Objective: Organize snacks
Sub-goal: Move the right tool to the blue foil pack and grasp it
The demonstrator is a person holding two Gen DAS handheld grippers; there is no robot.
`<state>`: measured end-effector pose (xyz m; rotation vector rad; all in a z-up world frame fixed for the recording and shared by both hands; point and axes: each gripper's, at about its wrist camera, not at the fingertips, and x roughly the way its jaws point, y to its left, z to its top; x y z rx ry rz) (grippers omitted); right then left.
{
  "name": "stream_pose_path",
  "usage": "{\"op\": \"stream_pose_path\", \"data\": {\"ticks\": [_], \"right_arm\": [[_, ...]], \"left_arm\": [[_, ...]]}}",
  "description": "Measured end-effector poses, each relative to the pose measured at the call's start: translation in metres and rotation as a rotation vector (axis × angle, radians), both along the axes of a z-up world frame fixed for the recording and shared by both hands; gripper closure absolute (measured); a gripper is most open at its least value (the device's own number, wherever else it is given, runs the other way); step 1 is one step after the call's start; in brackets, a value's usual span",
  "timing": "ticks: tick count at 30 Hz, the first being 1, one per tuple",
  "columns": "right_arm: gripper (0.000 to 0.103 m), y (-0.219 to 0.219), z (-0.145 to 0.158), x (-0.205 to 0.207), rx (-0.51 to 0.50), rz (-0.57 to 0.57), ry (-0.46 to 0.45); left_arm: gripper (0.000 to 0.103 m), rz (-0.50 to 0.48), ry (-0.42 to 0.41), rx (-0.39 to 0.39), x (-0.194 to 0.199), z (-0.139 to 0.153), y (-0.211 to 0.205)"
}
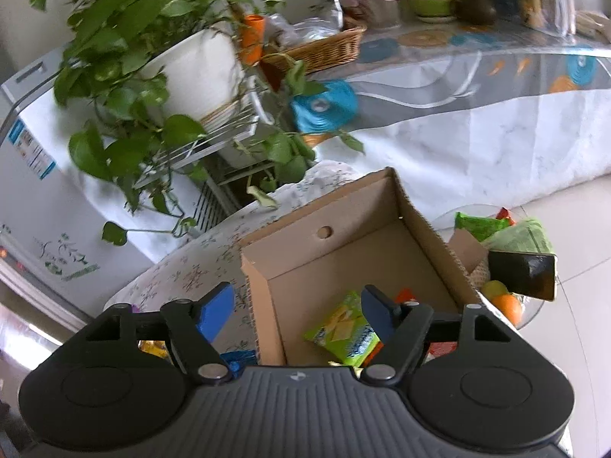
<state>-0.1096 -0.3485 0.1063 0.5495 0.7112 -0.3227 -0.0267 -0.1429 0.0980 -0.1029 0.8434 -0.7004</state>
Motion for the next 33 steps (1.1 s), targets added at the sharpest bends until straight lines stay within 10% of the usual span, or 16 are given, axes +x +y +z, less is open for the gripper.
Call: {"op": "stream_pose_path", "data": {"ticks": [10, 19, 33], "right_arm": [[0.023, 0.033, -0.004, 0.013, -0.009, 0.153, -0.001], [0.024, 0.058, -0.031, 0.03, 0.236, 0.281, 0.051], [0.024, 0.089, -0.06, 0.058, 0.073, 0.211, 0.219]], "left_arm": [[0.013, 0.152, 0.022, -0.013, 0.029, 0.007, 0.048], [0.013, 0.232, 0.068, 0.002, 0.042, -0.001, 0.082], [0.012, 0.227, 0.093, 0.01, 0.042, -0.007, 0.111]]}}
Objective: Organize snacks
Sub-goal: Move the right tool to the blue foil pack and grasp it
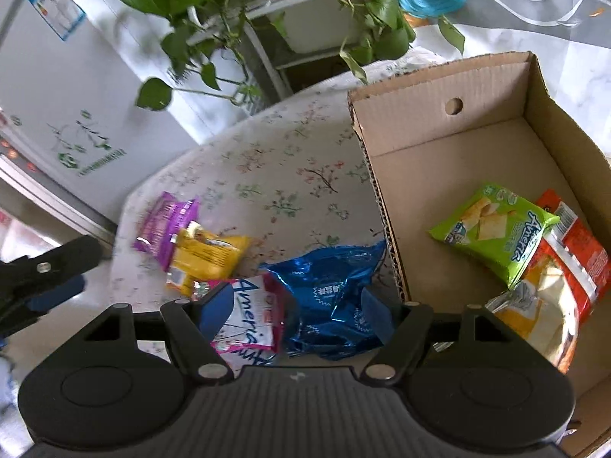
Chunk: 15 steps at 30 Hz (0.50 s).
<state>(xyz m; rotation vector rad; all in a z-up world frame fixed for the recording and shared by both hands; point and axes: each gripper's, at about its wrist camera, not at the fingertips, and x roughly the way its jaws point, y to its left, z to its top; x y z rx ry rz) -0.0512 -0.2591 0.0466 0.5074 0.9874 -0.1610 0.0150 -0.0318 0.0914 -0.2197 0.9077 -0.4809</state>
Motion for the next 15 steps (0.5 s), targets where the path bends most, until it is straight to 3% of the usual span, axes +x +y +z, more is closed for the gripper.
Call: {"op": "stream_pose_path", "data": {"ticks": [10, 15], "right_arm": [[0.027, 0.03, -0.019, 0.022, -0.114, 0.037, 0.046], [0.036, 0.045, -0.022, 0.028, -0.015, 0.127, 0.046]], "left_arm": [[0.012, 0.015, 0.026, 0.004, 0.003, -0.007, 0.017], [0.012, 0.051, 0.044, 0.011, 0.008, -0.011, 0.029]]}}
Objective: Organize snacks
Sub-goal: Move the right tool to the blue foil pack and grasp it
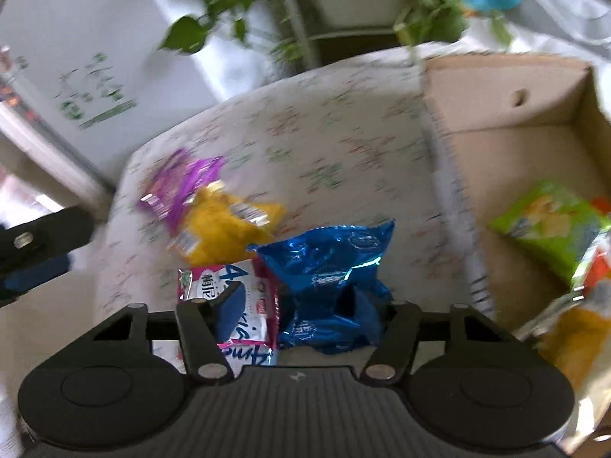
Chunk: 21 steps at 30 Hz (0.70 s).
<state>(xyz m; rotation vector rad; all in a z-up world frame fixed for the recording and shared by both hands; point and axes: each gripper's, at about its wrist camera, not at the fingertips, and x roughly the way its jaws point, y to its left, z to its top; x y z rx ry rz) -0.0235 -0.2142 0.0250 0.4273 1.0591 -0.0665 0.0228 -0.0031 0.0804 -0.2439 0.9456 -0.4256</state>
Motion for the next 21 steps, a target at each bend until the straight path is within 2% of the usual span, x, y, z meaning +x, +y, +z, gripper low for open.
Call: {"op": "stream_pose_path", "data": {"ticks": [3, 7, 10, 17, 21], "right_arm": [[0.035, 0.006, 0.004, 0.002, 0.054, 0.054, -0.018], [0.033, 0.005, 0.002, 0.005, -0.051, -0.006, -0.001], [0.023, 0.004, -0.005, 0.007, -0.017, -0.027, 0.025], [0.024, 0.015, -0.02, 0.014, -0.053, -0.035, 0.079], [0.042, 0.015, -0.027, 0.016, -0.066, -0.056, 0.108]], "left_arm": [[0.012, 0.024, 0.014, 0.003, 0.003, -0.003, 0.007], [0.012, 0.026, 0.043, 0.037, 0.005, -0.011, 0.009], [0.012, 0.02, 0.095, 0.049, 0.007, -0.022, 0.011], [0.012, 0.014, 0.207, 0.05, 0.005, -0.05, 0.012], [0.012, -0.027, 0.211, 0.068, 0.001, -0.057, 0.005]]}}
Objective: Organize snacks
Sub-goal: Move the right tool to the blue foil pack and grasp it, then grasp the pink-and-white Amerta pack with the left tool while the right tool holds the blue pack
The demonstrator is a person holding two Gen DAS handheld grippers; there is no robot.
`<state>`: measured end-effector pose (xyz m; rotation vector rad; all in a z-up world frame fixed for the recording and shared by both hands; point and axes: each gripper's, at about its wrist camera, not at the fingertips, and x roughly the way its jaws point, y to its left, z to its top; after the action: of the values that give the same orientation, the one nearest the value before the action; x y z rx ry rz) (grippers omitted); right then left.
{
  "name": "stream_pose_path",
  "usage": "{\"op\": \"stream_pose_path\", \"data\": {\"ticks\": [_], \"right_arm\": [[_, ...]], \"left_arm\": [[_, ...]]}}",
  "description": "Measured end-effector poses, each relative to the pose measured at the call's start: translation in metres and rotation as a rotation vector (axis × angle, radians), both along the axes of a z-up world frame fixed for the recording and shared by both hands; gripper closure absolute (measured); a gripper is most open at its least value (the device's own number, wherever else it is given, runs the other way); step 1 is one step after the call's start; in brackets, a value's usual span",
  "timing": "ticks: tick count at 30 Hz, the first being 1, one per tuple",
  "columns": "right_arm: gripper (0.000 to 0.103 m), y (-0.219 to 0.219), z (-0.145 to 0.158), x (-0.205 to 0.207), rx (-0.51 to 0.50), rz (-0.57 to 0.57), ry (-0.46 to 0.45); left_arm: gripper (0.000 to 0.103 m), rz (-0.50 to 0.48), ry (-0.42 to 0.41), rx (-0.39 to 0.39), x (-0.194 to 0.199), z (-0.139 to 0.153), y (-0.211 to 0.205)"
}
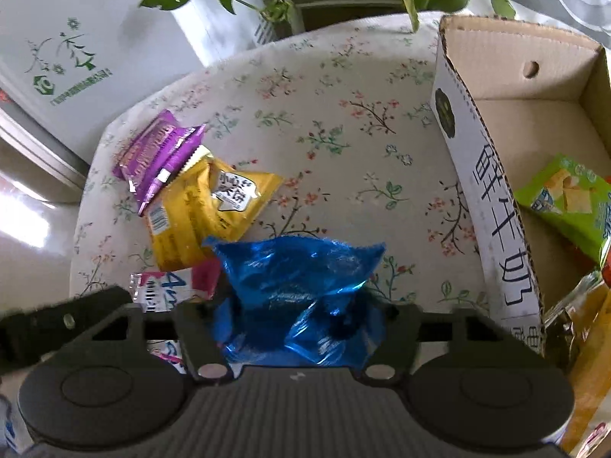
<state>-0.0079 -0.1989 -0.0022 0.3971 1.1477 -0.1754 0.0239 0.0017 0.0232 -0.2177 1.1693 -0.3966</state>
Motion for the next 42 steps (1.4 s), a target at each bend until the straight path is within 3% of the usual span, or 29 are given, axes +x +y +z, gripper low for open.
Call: {"op": "stream_pose_path", "data": {"ticks": [9, 16, 27, 30, 34, 42], "right_arm": [[0.045, -0.013, 0.01, -0.006, 0.031, -0.063, -0.033], [0.046, -0.02, 0.02, -0.01, 0.0, -0.086, -0.061], [0.045, -0.024, 0.027, -0.014, -0.006, -0.09, -0.083], [0.045, -0.025, 0.028, -0.016, 0.0, -0.088, -0.085], [0.045, -0.025, 0.03, -0.017, 0.002, -0.085, -0.092], [0.045, -0.024, 0.03, -0.018, 0.004, -0.08, -0.094]], "left_arm": [[0.011, -0.028, 0.029, 0.017, -0.003, -0.017, -0.019], [0.009, -0.052, 0.011, 0.041, -0.004, -0.021, -0.034], [0.003, -0.081, -0.083, 0.138, -0.008, -0.032, -0.055], [0.011, -0.055, -0.101, 0.14, -0.009, -0.031, -0.052], [0.034, -0.066, -0.114, 0.114, -0.01, -0.028, -0.046], [0.043, -0.05, -0.109, 0.094, -0.012, -0.024, -0.037]]}}
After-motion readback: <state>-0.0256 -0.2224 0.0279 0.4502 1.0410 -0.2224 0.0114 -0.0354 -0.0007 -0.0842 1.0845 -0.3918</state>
